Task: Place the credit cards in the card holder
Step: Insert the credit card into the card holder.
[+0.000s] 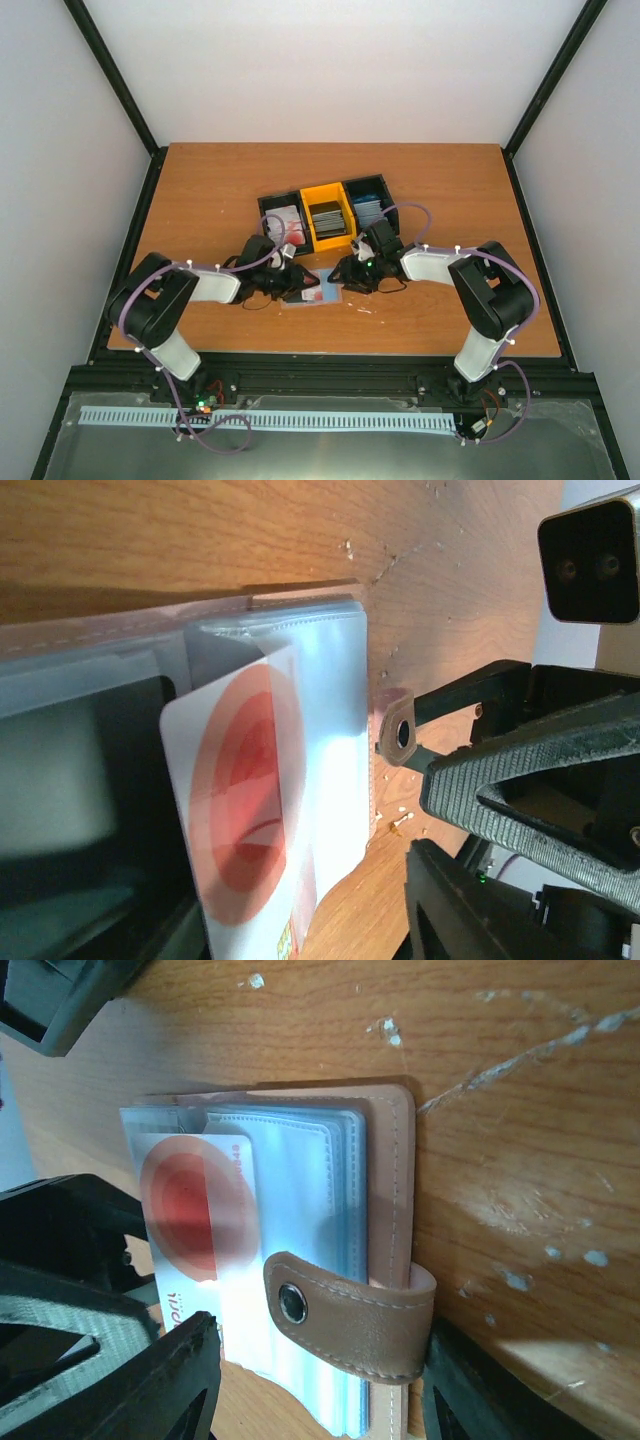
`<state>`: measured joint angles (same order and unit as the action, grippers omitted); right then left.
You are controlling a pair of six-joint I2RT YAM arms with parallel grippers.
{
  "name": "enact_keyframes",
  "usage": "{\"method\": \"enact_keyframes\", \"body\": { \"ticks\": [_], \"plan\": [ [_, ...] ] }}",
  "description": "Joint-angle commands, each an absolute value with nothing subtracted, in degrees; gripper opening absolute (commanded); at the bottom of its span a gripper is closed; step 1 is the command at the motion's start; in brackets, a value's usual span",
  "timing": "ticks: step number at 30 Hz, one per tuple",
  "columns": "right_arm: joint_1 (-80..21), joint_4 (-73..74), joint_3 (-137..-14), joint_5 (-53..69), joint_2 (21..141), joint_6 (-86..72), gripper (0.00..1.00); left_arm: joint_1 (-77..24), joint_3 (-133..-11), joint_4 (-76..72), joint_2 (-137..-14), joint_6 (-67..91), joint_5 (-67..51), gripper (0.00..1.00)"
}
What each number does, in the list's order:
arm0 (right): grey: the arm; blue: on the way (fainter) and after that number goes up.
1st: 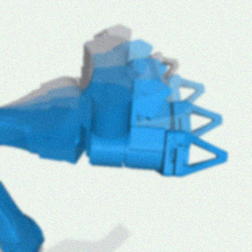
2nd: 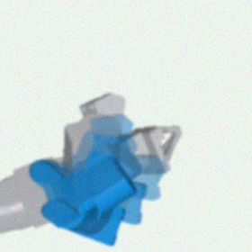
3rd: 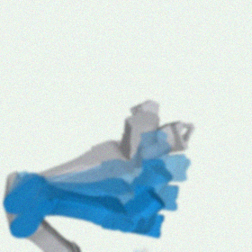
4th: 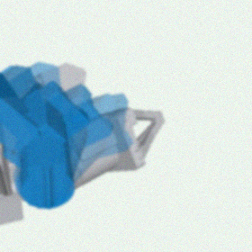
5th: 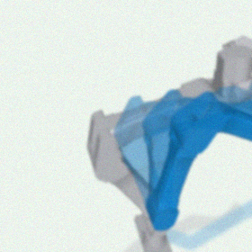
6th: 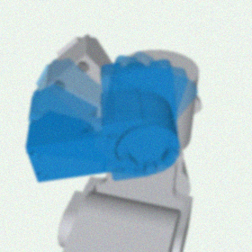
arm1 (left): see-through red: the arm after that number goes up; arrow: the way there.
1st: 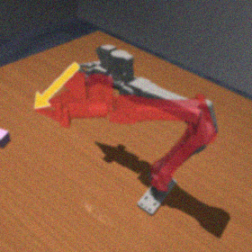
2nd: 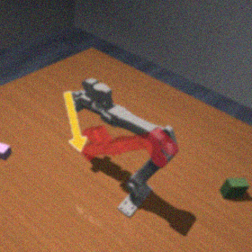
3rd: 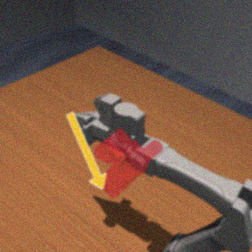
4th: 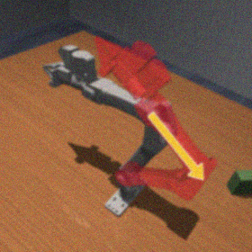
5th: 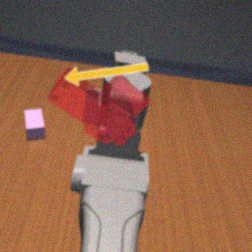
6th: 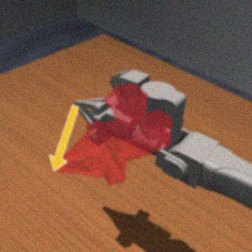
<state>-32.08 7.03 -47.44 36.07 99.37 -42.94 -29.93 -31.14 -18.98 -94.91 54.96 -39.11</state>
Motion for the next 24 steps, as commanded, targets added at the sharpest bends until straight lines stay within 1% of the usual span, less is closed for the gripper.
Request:
{"method": "enact_keyframes", "body": {
  "ticks": [1,4,7,10,12,14,21,24],
  "plan": [
    [-32.59,7.03,-46.58,35.72,98.97,-43.4,0.55,-30.5,-32.78,-9.46,-89.72,55.0,-34.88,0.5],
    [-32.54,6.94,-46.44,35.62,98.92,-43.44,0.55,-30.45,-34.86,0.79,-86.61,56.3,-30.17,0.58],
    [-32.56,6.86,-46.38,35.66,98.86,-43.28,0.55,-30.5,-35.74,5.11,-84.54,56.88,-27.27,0.59],
    [-32.55,6.94,-46.58,35.67,98.74,-43.04,0.55,-30.5,-35.96,4.27,-85.87,56.7,-28.45,0.54],
    [-32.56,6.94,-46.71,35.68,98.69,-42.88,0.55,-30.49,-36.54,3.01,-88.32,56.61,-30.19,0.45],
    [-32.61,7.18,-46.75,35.69,98.64,-42.72,0.55,-30.5,-37.4,2.69,-90.41,56.72,-31.06,0.39],
    [-32.61,7.22,-46.68,35.81,98.88,-42.45,0.55,-30.5,-39.23,2.19,-93.44,56.38,-32.13,0.37],
    [-32.61,7.21,-46.68,35.84,98.9,-42.52,0.55,-30.52,-39.51,1.45,-93.82,56.01,-32.81,0.38]
  ]
}}
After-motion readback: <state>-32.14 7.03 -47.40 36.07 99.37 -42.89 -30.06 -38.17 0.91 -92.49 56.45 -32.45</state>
